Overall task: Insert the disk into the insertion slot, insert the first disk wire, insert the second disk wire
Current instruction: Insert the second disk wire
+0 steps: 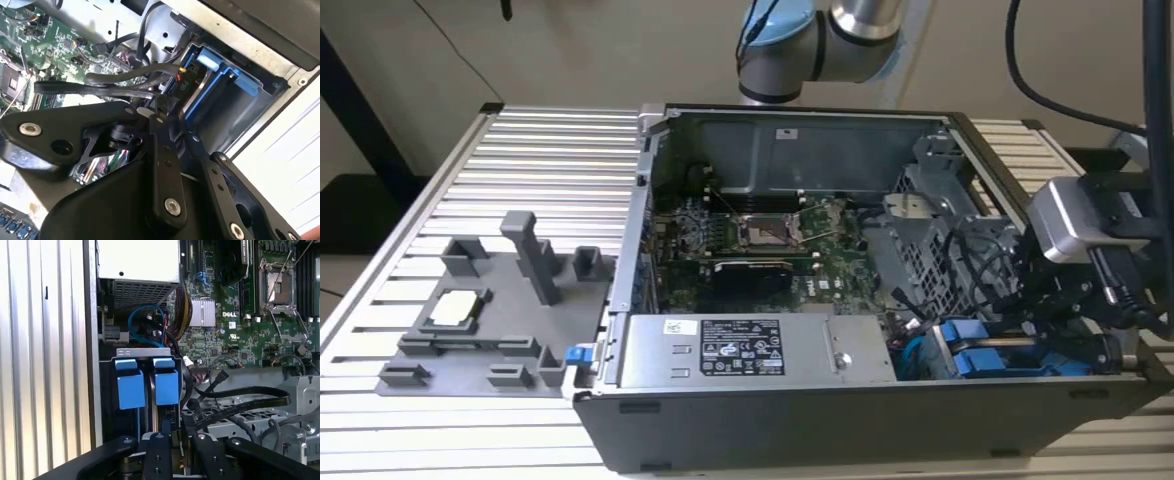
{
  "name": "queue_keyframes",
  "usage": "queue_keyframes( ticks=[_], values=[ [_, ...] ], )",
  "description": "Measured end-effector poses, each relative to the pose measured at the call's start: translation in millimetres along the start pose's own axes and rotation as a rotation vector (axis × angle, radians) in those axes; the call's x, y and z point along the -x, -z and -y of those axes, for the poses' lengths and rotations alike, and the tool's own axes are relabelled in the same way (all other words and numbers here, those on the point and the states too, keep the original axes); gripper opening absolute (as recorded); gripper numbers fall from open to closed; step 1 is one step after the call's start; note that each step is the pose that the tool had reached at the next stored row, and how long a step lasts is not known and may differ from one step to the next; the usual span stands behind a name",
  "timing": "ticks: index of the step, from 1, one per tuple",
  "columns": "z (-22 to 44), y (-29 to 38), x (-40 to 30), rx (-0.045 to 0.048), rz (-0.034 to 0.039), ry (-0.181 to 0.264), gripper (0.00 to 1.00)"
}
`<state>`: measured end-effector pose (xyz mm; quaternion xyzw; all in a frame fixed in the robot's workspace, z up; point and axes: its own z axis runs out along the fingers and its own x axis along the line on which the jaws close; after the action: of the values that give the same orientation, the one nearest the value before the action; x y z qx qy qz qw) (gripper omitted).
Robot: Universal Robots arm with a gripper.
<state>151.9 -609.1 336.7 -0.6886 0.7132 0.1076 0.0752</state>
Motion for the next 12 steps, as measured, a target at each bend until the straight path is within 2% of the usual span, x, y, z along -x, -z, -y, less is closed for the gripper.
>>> queue_keyframes(
  ticks=[7,12],
  values=[
    [-1.0,18.8,5.0,0.0057,-0.0002,-0.002,0.24],
    [-1.1,20.8,5.5,0.0058,-0.0009,-0.002,0.24]
  ],
)
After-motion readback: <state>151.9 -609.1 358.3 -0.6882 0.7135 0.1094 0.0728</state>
